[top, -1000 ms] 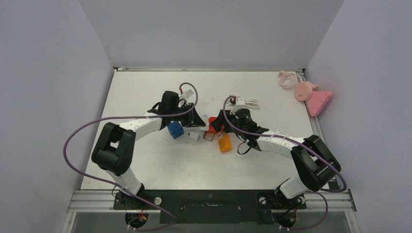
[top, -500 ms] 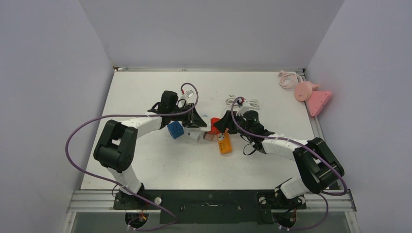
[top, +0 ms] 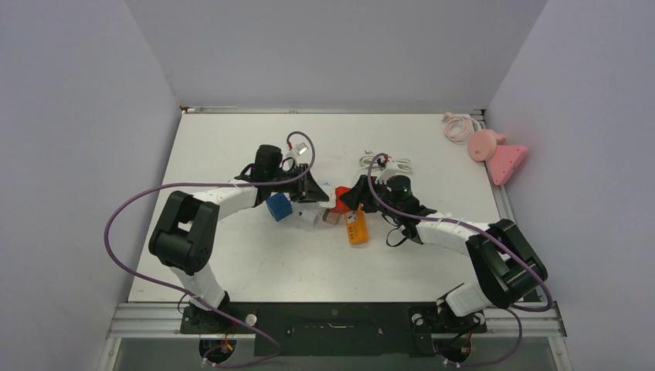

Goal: Pull the plug off the socket
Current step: Remove the plug from the socket.

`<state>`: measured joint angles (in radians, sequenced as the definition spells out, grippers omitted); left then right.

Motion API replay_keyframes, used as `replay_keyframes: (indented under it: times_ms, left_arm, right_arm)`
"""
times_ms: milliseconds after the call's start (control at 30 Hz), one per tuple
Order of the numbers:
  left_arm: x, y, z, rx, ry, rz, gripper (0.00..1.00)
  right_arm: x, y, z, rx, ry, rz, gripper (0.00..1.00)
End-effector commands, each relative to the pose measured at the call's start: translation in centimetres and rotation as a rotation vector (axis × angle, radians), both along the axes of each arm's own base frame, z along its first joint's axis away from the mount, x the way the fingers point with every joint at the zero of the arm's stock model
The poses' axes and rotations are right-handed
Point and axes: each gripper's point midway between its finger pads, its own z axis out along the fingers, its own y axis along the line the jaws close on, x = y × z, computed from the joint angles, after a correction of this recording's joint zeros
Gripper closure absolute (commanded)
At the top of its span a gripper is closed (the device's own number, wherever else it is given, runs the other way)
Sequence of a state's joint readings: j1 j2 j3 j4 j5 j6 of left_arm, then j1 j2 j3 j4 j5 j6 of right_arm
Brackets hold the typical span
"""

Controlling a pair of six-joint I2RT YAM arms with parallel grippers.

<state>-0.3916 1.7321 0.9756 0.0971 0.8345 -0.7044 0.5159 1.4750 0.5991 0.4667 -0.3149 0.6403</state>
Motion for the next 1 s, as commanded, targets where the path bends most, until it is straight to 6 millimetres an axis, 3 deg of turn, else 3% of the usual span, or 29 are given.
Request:
replay_keyframes:
  times_ms: [0,133,300,967]
  left_arm:
    - [2.5,1.9,1.0,0.030,-0.102,0.082,1.00]
    - [2.7,3.2,-1.6,0.128,-0.018,0.121,1.00]
    - [2.9,4.1,-3.2,0.206,0.016,0.149,1.00]
    - [2.5,5.9,-5.9,0.353,0.066,0.159,1.00]
  right_arm:
    - [1.9,-1.8,0.7,-0.039,-0.056,-0.080,0.95]
    - [1.8,-1.6,1.6,-0.013,-0.079,-0.078,0.95]
    - [1.6,-1.8,2.2,-0.007,-0.097,-0.084,0.95]
    - [1.8,-2.5,1.8,-0.044,-0.098,-0.110,0.95]
